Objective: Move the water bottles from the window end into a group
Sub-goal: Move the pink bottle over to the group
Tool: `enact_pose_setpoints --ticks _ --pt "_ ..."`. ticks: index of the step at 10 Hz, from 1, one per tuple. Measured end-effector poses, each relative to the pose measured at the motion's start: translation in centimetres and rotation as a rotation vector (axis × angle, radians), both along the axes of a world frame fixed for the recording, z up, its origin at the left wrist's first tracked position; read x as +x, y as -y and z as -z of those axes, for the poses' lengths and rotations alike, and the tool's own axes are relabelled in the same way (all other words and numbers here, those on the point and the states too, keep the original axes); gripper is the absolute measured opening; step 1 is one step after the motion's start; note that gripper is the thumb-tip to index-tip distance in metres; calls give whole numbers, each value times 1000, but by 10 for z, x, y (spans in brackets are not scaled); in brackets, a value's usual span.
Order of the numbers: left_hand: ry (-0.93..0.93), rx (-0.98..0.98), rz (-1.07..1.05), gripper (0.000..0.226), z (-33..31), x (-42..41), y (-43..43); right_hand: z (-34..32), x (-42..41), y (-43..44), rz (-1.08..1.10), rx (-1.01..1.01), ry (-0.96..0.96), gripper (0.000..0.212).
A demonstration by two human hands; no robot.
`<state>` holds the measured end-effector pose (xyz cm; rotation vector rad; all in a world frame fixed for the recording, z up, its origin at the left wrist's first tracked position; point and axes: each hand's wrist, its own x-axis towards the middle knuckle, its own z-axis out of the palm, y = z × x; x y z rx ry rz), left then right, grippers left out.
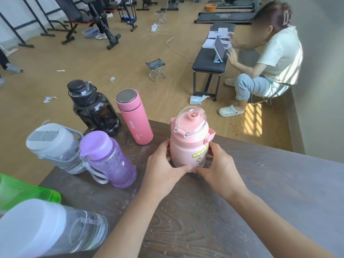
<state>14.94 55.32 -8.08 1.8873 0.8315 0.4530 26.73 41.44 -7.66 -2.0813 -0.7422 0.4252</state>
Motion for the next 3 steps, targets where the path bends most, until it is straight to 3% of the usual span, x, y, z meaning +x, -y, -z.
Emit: enact_pose_setpoints --ticks 1,3 --pt "-5 -1 20 87 2 -2 1 -2 -3 2 -7 17 -7 88" --pt "-85 58 -43 114 1 -32 38 -2 -14 20 4 -6 -18 101"
